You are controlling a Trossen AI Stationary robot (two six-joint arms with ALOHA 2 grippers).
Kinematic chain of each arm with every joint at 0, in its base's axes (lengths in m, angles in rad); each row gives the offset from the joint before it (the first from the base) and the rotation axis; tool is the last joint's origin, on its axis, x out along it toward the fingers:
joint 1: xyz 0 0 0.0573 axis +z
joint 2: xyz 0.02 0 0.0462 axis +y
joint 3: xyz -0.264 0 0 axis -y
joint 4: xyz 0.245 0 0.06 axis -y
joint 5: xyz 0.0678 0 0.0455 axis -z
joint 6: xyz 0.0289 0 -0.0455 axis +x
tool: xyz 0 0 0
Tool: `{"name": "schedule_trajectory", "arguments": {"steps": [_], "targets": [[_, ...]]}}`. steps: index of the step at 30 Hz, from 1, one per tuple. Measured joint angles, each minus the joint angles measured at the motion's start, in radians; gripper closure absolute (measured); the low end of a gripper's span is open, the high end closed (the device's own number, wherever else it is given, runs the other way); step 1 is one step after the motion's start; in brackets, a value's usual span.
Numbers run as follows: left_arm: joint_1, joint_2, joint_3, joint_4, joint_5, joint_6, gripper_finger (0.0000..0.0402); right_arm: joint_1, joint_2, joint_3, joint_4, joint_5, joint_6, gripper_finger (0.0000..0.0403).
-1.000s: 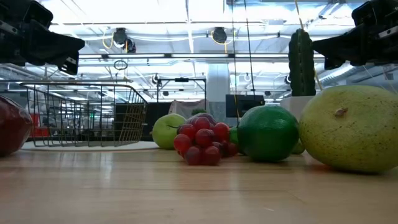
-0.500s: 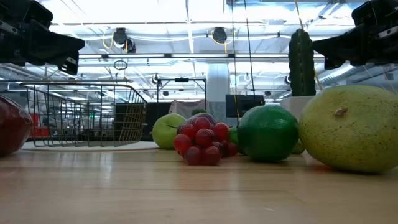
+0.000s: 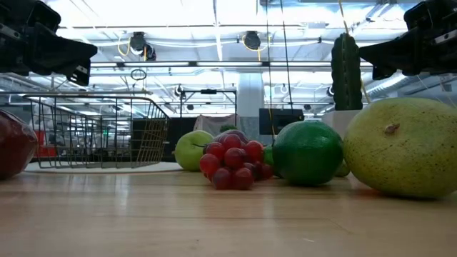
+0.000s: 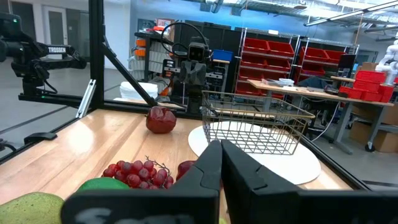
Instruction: Build produce basket
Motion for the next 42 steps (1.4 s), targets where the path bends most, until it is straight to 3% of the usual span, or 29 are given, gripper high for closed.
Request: {"name": "schedule_trajectory", "arguments": {"steps": [42], "targets": [[0.000, 0.000, 0.000, 0.000, 0.000, 0.000, 0.0396, 0.000, 0.000, 0.000, 0.000, 0.006, -0.034, 0.0403]]}}
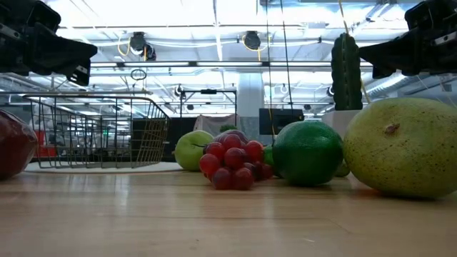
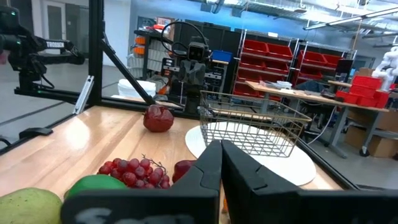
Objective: Build produce basket
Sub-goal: Put the red mango into the wire basket
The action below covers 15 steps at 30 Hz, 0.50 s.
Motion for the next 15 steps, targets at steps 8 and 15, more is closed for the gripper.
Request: {"name": "schedule_trajectory", "arguments": {"steps": [8, 15], "targets": [[0.000, 0.000, 0.000, 0.000, 0.000, 0.000, 0.0396, 0.000, 0.000, 0.010, 0.005, 0.021, 0.129, 0.0403], [0.000, 0.000, 0.000, 0.000, 0.000, 0.000, 0.0396, 0.000, 0.089, 0.173, -0.030, 0.024, 0.130, 0.0403]]}}
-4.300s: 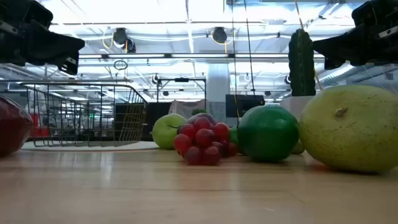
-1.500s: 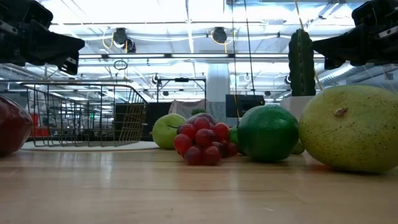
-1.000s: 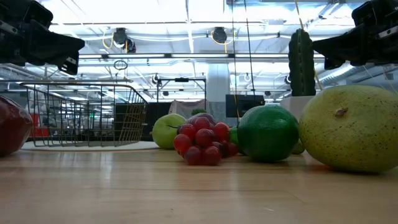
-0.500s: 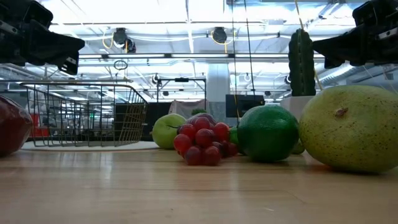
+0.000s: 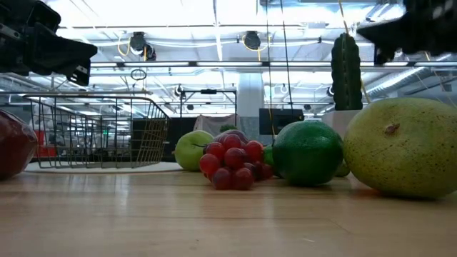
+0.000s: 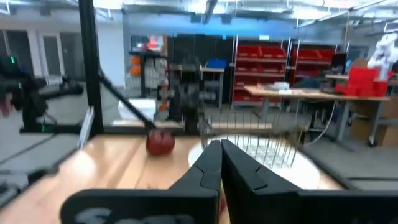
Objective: Build produce basket
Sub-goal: Put the red mango into the wire basket
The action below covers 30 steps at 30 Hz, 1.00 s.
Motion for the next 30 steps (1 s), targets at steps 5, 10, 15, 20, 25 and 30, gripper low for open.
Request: {"name": "schedule_trajectory", "arguments": {"steps": [5, 10, 15, 20, 25, 30], "targets": [[0.000, 0.000, 0.000, 0.000, 0.000, 0.000, 0.0396, 0.000, 0.200, 0.227, -0.134, -0.001, 0.037, 0.0403], [0.000, 0.000, 0.000, 0.000, 0.000, 0.000, 0.0396, 0.000, 0.434, 0.523, -0.263, -0.004, 0.035, 0.0403], [0.000, 0.000, 0.000, 0.000, 0.000, 0.003, 0.0396, 0.001, 0.634, 0.814, -0.407, -0.005, 0.036, 0.0403], [0.000, 0.000, 0.000, 0.000, 0.000, 0.003, 0.0396, 0.017, 0.817, 1.101, -0.578, -0.006, 0.038, 0.0403], [0.000, 0.000, 0.000, 0.004, 0.000, 0.002, 0.0396, 0.032, 0.965, 1.346, -0.702, -0.006, 0.040, 0.0403], [0.000, 0.000, 0.000, 0.004, 0.000, 0.002, 0.0396, 0.038, 1.078, 1.527, -0.826, -0.005, 0.125, 0.0403]]}}
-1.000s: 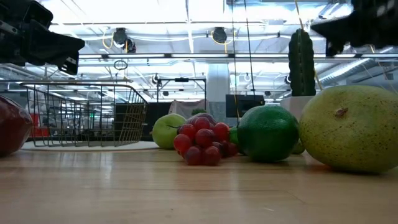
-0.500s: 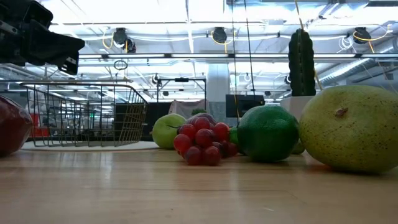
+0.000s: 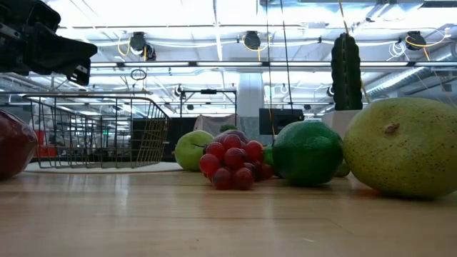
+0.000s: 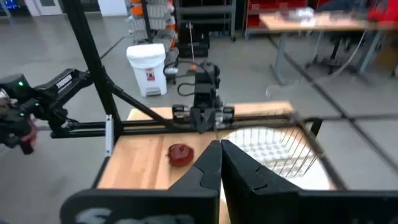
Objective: Build produce basket
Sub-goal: Put the red mango into the wire basket
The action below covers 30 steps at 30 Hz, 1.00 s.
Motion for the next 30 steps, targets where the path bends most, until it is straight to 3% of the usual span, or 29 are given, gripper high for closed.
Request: {"name": "schedule_trajectory", "arguments": {"steps": [6, 18, 25, 30], "targets": [[0.000, 0.000, 0.000, 0.005, 0.000, -0.002, 0.0396, 0.000, 0.059, 0.075, -0.065, 0.001, 0.120, 0.0403], [-0.001, 0.006, 0.021, 0.130, -0.059, -0.098, 0.0396, 0.024, 0.063, 0.075, -0.066, 0.005, 0.125, 0.0403], [-0.001, 0.088, 0.203, 0.097, -0.060, -0.049, 0.0396, 0.023, 0.063, 0.075, -0.066, 0.006, 0.122, 0.0403], [-0.001, 0.208, 0.412, -0.055, -0.060, -0.050, 0.0396, 0.023, 0.063, 0.075, -0.066, 0.006, 0.121, 0.0403]]}}
